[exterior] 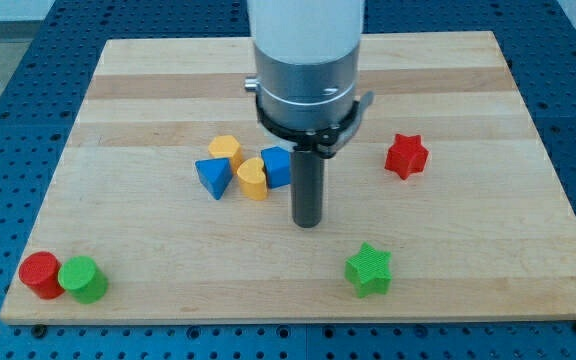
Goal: Slightly push the yellow heart and blue triangle diagonally
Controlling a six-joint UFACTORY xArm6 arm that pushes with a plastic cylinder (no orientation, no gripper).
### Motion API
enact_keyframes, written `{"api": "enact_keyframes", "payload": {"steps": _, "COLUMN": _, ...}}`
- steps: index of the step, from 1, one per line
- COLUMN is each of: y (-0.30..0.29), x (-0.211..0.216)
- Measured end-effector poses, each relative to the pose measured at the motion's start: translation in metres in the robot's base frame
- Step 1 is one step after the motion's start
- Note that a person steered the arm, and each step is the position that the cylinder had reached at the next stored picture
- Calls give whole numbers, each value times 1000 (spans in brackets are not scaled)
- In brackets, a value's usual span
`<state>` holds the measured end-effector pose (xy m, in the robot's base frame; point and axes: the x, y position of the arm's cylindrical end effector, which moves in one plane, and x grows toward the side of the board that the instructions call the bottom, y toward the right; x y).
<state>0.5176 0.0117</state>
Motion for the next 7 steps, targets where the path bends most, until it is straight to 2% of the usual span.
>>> {"api": "enact_keyframes", "payload": {"steps": 1, "y": 34, "x": 0}}
{"api": "enact_keyframes", "payload": {"steps": 4, "y": 42, "x": 0}}
{"api": "enact_keyframes", "payload": {"steps": 7, "y": 122, "x": 27}}
